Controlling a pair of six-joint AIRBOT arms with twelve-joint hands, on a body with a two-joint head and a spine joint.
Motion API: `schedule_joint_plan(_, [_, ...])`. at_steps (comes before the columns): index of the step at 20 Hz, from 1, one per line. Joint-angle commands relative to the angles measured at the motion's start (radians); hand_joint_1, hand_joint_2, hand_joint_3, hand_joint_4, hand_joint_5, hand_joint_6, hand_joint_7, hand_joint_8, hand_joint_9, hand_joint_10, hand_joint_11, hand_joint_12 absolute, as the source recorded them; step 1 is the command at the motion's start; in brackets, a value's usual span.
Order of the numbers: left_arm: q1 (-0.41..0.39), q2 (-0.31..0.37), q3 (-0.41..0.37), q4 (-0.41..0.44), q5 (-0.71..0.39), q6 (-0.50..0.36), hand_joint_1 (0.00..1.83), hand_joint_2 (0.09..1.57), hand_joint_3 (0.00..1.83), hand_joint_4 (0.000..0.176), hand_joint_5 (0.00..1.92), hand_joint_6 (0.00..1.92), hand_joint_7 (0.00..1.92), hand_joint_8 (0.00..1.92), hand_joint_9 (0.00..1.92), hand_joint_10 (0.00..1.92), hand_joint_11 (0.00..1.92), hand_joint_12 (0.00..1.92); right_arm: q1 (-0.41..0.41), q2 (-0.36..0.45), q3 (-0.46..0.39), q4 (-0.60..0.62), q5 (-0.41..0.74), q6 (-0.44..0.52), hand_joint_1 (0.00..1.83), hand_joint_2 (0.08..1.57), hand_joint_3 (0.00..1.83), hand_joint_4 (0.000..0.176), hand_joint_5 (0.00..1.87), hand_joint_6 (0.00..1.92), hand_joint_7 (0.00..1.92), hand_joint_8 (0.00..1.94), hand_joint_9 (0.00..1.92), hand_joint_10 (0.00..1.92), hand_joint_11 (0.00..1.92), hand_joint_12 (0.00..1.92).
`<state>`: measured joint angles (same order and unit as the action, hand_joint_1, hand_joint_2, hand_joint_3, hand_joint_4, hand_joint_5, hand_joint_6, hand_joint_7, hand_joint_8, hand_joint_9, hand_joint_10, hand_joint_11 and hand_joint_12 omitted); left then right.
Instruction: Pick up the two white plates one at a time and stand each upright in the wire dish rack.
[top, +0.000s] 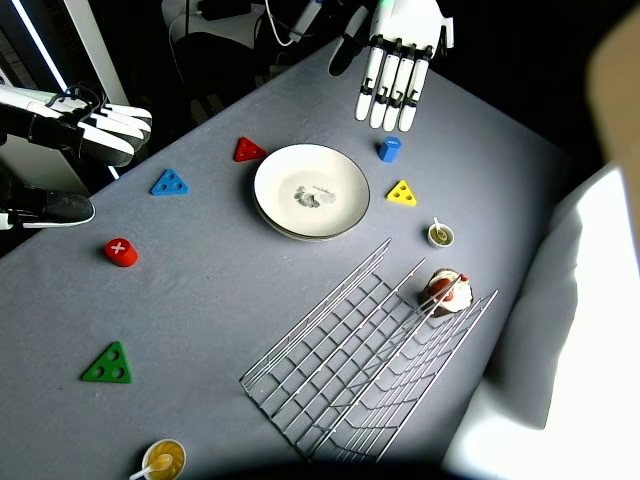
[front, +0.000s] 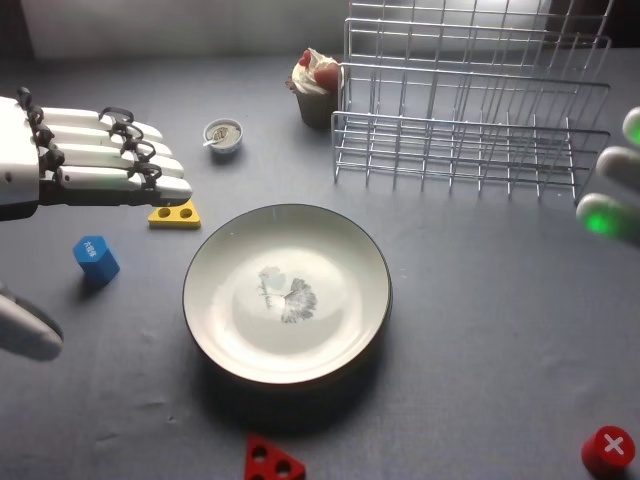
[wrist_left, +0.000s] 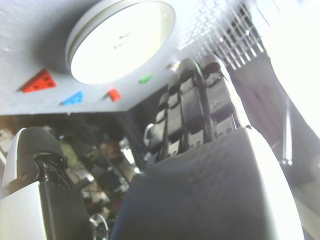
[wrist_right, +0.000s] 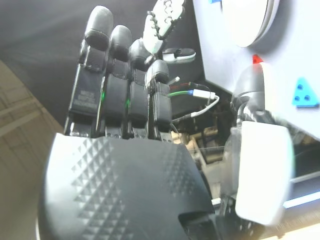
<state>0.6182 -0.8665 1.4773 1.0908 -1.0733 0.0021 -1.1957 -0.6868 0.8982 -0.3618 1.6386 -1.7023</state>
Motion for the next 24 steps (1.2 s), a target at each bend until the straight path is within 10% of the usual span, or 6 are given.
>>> schedule_joint_plan(1, [-0.005,0.008,0.008,-0.067,-0.069,-0.002,0.00,0.82,0.02,0.000,0.06,0.00,0.08,0.00,0.08,0.00,0.05,0.06,0.005,0.004,-0.001,0.036,0.123,-0.007,0.03,0.91,0.01,0.000,0.08,0.01,0.07,0.01,0.05,0.02,0.03,0.02])
schedule_joint_plan(24, [0.012,0.001,-0.002,-0.089,-0.140,-0.002,0.00,0.87,0.00,0.000,0.03,0.00,0.04,0.00,0.05,0.00,0.03,0.01,0.007,-0.001,-0.006,0.030,0.123,-0.006,0.01,0.94,0.00,0.000,0.07,0.00,0.08,0.00,0.09,0.00,0.09,0.02])
